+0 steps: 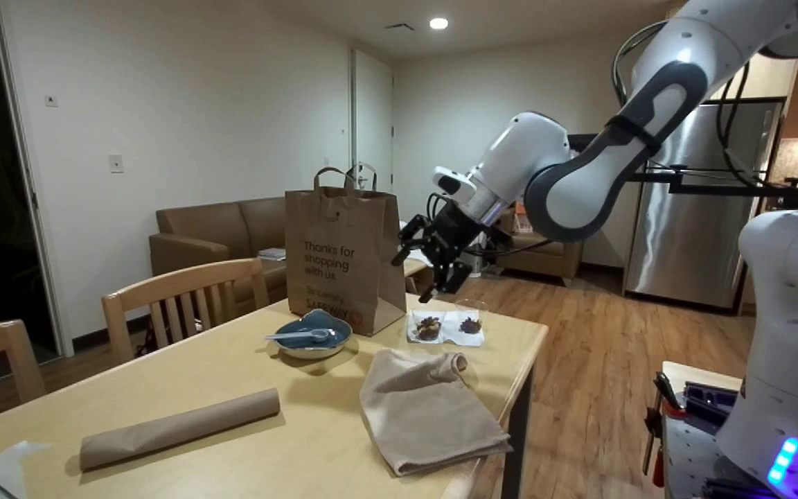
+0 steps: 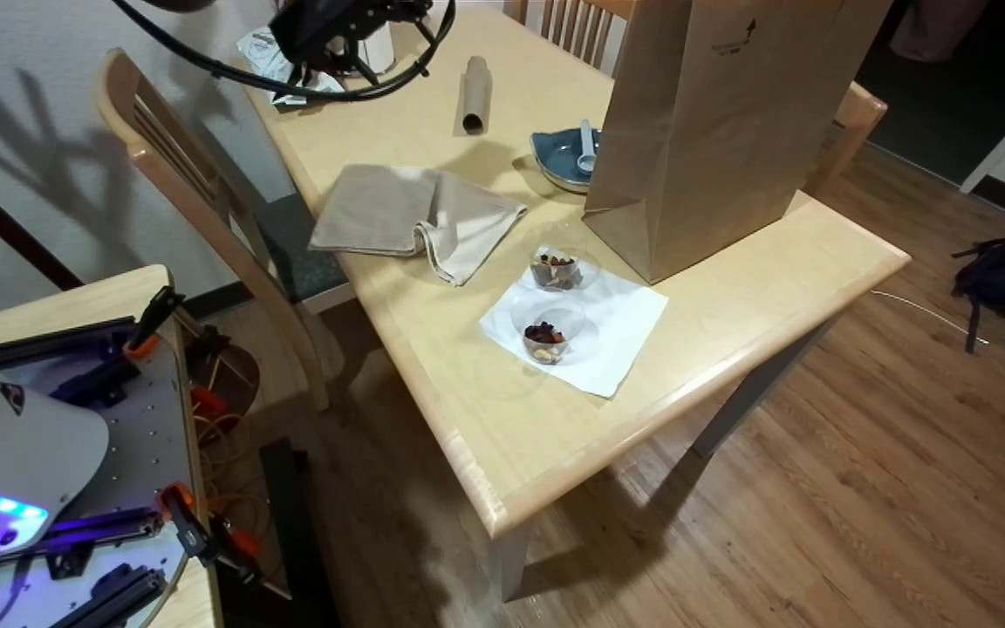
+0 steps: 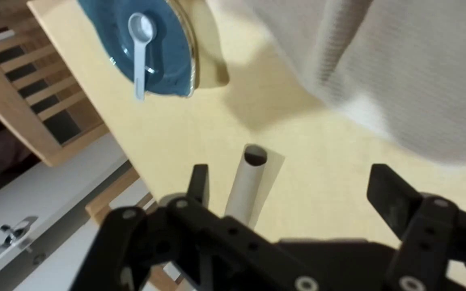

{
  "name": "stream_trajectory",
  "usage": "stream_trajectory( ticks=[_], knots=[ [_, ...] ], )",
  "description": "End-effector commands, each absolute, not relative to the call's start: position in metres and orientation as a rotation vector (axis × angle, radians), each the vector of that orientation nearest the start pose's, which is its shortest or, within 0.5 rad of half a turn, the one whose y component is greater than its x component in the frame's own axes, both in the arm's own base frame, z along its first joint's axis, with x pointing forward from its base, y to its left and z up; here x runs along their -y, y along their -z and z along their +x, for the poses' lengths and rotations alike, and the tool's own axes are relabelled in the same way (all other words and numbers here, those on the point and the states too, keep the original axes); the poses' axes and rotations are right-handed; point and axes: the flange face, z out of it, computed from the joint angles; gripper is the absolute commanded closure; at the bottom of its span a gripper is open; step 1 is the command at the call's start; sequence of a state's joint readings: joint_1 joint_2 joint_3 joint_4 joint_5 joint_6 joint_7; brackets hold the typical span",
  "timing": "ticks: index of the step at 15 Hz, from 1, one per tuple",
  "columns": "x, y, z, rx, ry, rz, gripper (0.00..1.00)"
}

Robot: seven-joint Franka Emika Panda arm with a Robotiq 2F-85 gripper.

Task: Place the paper towel core and place it in the paper bag

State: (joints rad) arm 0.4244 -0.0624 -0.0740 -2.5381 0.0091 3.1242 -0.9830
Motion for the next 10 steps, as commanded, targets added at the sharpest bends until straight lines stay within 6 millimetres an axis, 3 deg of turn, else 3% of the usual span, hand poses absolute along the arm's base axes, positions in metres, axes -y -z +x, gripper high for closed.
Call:
stream_trajectory(
  ticks=[1, 4, 6, 7, 8, 9, 10],
  knots=[
    [-0.177, -0.366, 0.478, 1.972, 1.061, -2.486, 0.0],
    [-0.183, -0.36, 0.491, 1.993, 1.083, -2.474, 0.0],
    [-0.183, -0.357, 0.485, 2.014, 1.072, -2.461, 0.0],
    [-0.207, -0.355, 0.482, 1.997, 1.033, -2.434, 0.0],
    [-0.218, -0.353, 0.484, 2.009, 0.979, -2.416, 0.0],
    [-0.264, -0.356, 0.479, 1.975, 0.924, -2.345, 0.0],
    [-0.282, -0.358, 0.486, 1.944, 0.886, -2.32, 0.0]
  ],
)
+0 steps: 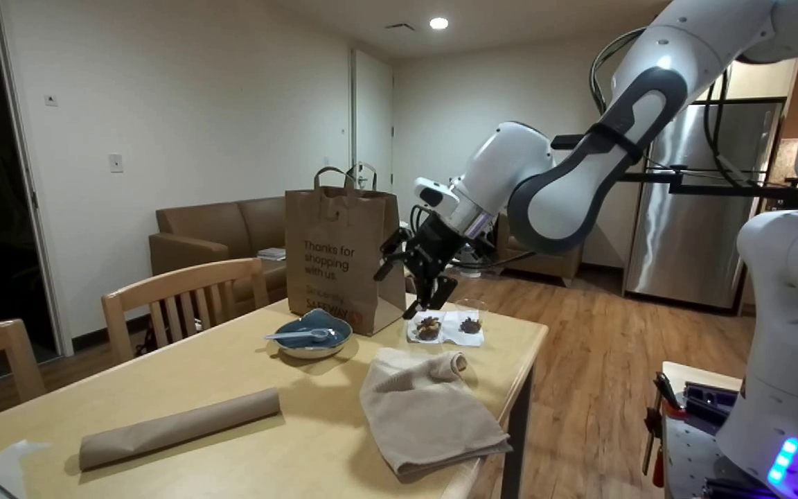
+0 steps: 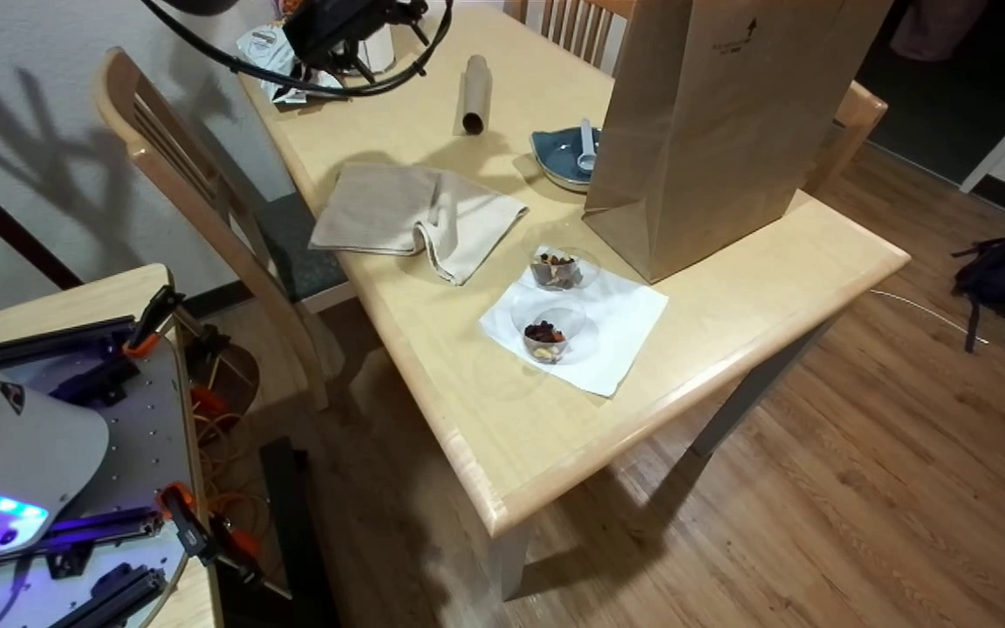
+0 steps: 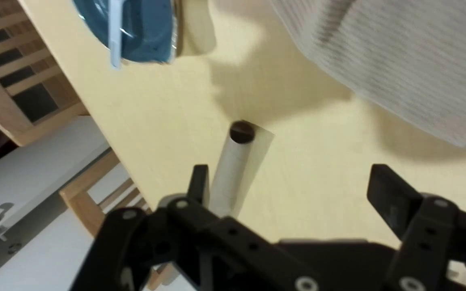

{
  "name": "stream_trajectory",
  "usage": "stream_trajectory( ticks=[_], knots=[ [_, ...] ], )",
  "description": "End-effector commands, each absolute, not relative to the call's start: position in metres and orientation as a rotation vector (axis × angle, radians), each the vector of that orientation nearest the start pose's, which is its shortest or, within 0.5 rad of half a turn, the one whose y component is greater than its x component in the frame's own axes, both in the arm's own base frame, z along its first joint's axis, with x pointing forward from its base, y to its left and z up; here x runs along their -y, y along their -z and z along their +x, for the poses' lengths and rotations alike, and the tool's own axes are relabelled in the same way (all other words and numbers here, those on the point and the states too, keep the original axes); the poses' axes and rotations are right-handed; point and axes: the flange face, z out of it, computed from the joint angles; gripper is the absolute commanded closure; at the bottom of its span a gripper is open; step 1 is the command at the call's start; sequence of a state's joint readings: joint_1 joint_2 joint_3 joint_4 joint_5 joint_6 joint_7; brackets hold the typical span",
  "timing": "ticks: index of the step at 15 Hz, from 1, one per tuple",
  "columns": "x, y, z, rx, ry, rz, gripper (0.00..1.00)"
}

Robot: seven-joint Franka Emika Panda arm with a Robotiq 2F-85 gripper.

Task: Place the paper towel core and place it in the paper bag

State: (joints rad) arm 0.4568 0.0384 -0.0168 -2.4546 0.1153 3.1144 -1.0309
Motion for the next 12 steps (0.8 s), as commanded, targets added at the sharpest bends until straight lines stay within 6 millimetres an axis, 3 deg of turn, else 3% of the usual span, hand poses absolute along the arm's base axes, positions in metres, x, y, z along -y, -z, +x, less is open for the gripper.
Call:
stream_trajectory(
  ticks=[1, 3, 5, 6, 9, 12],
  knots=[
    [-0.304, -0.362, 0.498, 1.93, 0.853, -2.26, 0.0],
    [-0.308, -0.357, 0.528, 1.912, 0.775, -2.221, 0.0],
    [-0.298, -0.355, 0.554, 1.951, 0.777, -2.242, 0.0],
    [-0.311, -0.365, 0.52, 1.913, 0.787, -2.245, 0.0],
    [-0.295, -0.352, 0.553, 1.907, 0.787, -2.277, 0.0],
    [-0.311, -0.334, 0.56, 1.915, 0.67, -2.284, 0.0]
  ],
)
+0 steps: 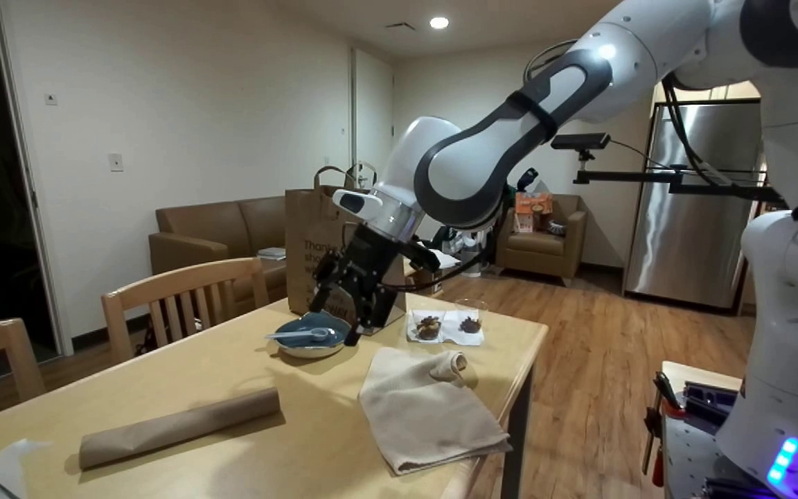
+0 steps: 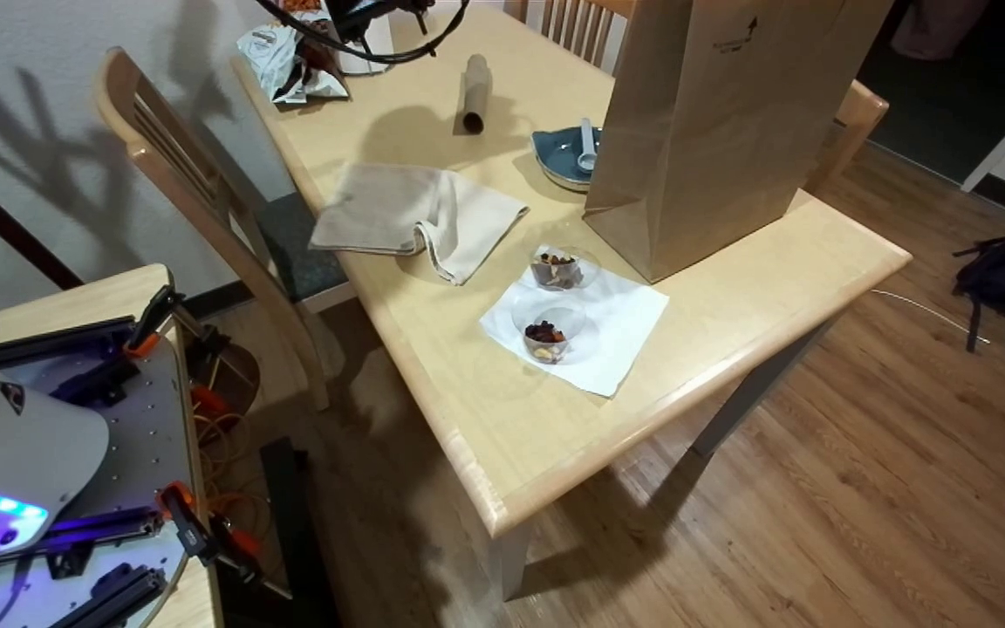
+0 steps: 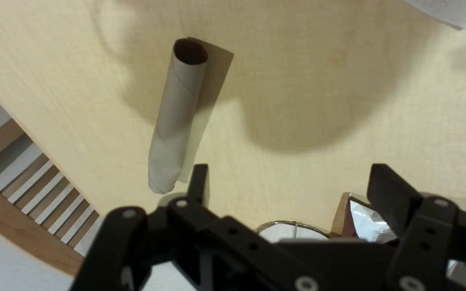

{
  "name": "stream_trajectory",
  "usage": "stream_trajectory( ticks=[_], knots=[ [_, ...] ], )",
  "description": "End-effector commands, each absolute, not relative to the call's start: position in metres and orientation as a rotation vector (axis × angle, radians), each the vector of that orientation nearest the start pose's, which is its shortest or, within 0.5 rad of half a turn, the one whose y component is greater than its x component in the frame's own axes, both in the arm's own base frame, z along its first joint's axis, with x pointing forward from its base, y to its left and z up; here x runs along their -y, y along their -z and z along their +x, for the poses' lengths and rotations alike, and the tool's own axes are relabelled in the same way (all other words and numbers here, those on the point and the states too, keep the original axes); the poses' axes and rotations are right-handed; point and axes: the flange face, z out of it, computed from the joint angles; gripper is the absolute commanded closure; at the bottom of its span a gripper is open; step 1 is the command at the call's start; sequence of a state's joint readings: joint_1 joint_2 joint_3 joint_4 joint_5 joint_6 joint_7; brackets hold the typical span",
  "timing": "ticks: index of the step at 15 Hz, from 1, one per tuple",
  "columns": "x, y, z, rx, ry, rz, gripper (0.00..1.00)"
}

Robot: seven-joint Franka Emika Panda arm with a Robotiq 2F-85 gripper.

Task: Place the paper towel core and place it in the paper bag

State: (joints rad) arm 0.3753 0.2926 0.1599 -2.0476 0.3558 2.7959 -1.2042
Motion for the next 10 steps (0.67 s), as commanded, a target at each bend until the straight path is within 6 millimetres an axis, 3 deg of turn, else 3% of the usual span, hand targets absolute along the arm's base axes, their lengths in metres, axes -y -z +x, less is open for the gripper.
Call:
stream_trajectory(
  ticks=[1, 6, 9, 10],
  knots=[
    [-0.314, -0.325, 0.567, 1.916, 0.62, -2.307, 0.0],
    [-0.313, -0.289, 0.626, 1.962, 0.49, -2.475, 0.0],
    [-0.317, -0.276, 0.656, 1.986, 0.484, -2.452, 0.0],
    [-0.312, -0.28, 0.635, 1.985, 0.492, -2.456, 0.0]
  ],
)
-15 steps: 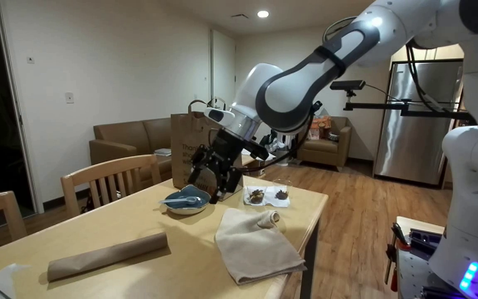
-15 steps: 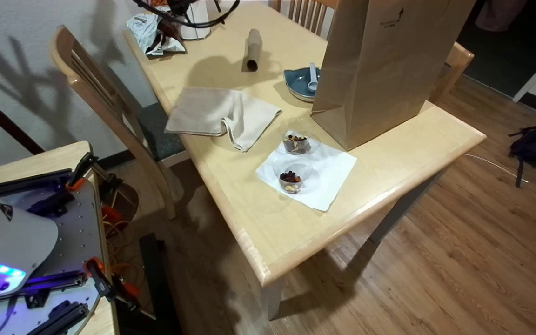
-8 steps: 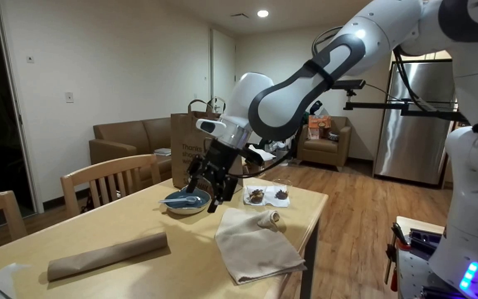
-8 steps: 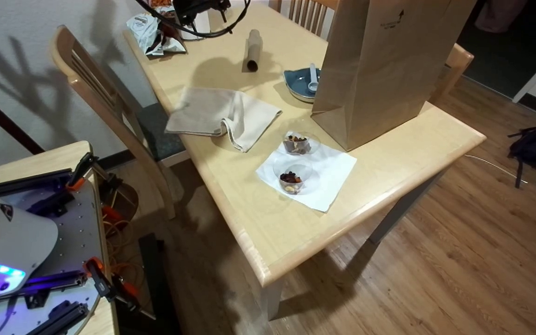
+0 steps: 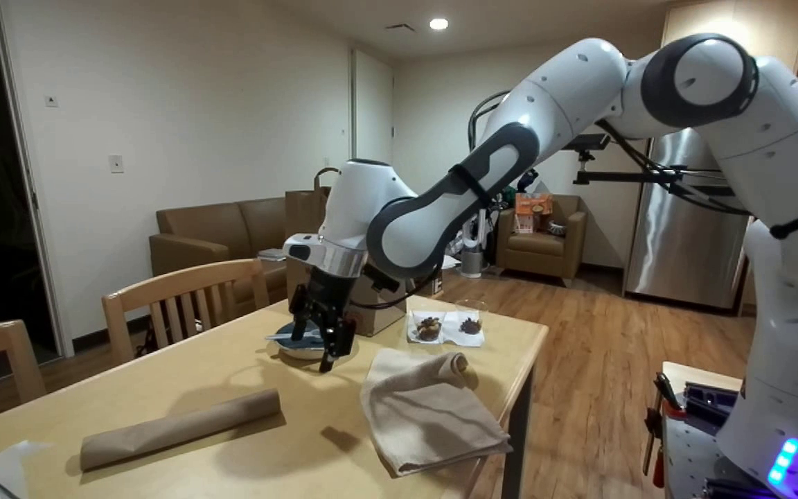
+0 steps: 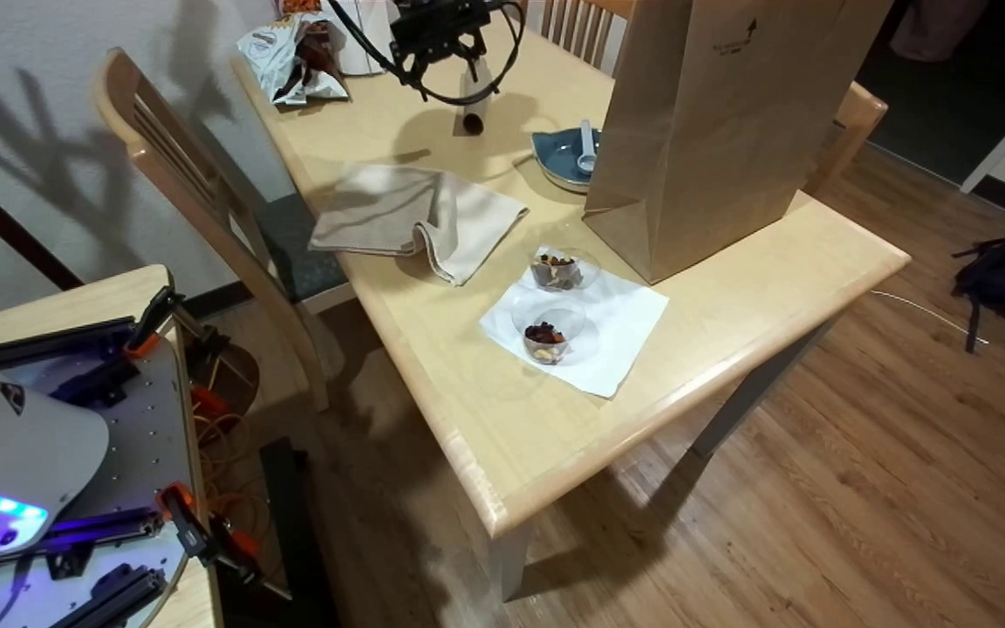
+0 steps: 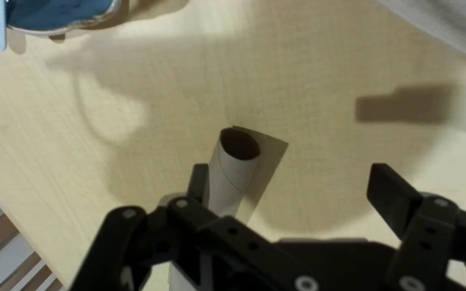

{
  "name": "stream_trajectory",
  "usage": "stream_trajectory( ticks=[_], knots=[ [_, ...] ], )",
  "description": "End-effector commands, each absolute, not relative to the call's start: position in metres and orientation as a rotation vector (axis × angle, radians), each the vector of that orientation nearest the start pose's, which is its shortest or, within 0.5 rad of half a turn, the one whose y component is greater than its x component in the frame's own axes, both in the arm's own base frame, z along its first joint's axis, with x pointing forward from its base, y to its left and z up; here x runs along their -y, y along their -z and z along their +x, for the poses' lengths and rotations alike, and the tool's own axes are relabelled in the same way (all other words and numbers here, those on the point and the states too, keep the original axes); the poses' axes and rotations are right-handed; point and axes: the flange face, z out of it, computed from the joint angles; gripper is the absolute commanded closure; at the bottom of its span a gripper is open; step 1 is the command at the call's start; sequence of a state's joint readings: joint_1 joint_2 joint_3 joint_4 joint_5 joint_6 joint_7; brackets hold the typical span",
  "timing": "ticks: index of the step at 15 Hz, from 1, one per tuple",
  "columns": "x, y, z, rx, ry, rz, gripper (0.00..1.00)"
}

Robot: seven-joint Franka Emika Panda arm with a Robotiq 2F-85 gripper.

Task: Place the paper towel core and place it in the paper bag

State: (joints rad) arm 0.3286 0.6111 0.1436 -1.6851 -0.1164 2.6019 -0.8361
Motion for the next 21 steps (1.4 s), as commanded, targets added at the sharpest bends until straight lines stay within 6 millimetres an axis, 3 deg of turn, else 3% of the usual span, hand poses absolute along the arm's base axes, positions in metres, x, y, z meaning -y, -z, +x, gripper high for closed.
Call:
stream_trajectory(
  ticks=[1, 5, 11, 15, 16, 19, 21],
  knots=[
    [-0.314, -0.276, 0.643, 1.982, 0.492, -2.456, 0.0],
    [-0.318, -0.271, 0.653, 1.976, 0.503, -2.452, 0.0],
    [-0.344, -0.266, 0.668, 2.064, 0.219, -2.431, 0.0],
    [-0.364, -0.272, 0.683, 2.13, 0.246, -2.428, 0.0],
    [-0.356, -0.271, 0.671, 2.102, 0.241, -2.412, 0.0],
    [-0.364, -0.269, 0.676, 2.117, 0.266, -2.409, 0.0],
    [-0.364, -0.257, 0.674, 2.104, 0.117, -2.405, 0.0]
  ],
)
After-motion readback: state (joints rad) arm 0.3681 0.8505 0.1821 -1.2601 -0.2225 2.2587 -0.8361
